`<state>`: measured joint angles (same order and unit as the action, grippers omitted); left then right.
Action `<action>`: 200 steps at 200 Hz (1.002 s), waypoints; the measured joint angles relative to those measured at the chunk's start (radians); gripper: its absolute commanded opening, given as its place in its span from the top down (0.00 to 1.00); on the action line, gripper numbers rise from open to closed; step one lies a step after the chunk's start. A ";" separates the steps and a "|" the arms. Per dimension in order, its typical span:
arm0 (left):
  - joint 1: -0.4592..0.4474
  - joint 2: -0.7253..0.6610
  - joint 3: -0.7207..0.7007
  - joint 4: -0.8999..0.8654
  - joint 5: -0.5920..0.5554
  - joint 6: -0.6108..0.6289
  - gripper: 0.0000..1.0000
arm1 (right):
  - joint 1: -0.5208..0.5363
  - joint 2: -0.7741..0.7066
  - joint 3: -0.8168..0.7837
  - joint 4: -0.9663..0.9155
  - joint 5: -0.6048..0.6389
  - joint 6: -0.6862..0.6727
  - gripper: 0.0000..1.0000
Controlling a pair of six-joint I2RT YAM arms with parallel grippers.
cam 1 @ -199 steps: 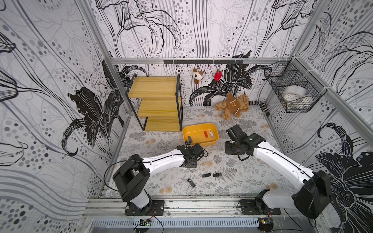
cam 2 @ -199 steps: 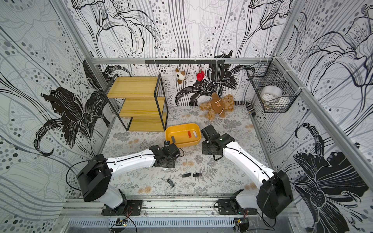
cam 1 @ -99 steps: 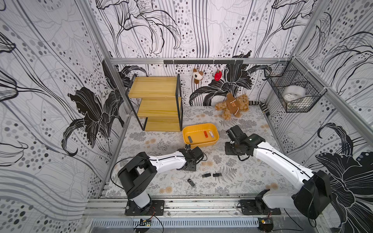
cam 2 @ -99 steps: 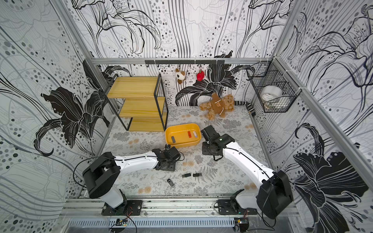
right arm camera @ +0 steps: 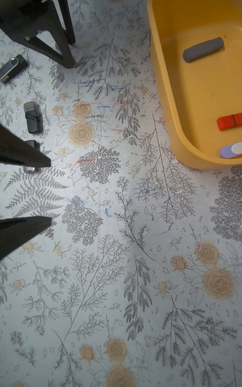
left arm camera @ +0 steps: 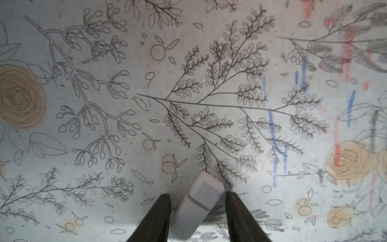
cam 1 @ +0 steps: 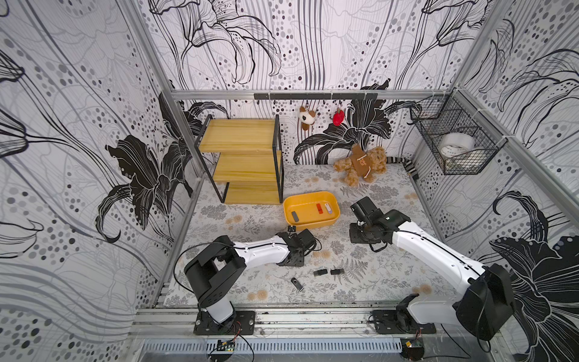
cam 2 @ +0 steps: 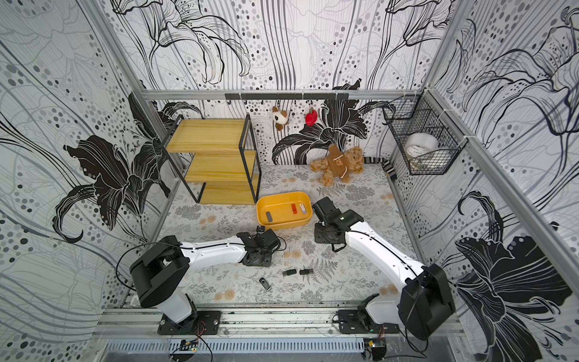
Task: Put the usb flash drive into the storage box
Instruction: Pick up the USB flash from the center of the board.
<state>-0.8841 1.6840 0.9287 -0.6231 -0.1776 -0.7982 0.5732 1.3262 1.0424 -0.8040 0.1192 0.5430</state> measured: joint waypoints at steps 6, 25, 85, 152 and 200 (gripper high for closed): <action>0.000 0.000 -0.002 0.002 0.000 -0.001 0.56 | 0.000 0.000 0.000 0.000 -0.001 0.000 0.57; 0.000 -0.004 -0.006 0.004 0.002 -0.003 0.61 | 0.001 0.000 -0.013 0.008 -0.008 0.000 0.57; 0.000 -0.011 -0.016 0.008 0.002 -0.015 0.73 | 0.040 0.000 -0.088 0.012 -0.030 0.023 0.57; 0.006 -0.006 -0.008 -0.002 0.022 -0.005 0.88 | 0.062 0.001 -0.109 0.026 -0.080 0.032 0.54; 0.012 -0.006 -0.005 -0.006 0.032 -0.004 1.00 | 0.091 0.012 -0.112 0.031 -0.146 0.020 0.56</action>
<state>-0.8722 1.6779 0.9237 -0.6296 -0.1455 -0.8021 0.6640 1.3380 0.9306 -0.7734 -0.0269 0.5629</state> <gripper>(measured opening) 0.209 0.453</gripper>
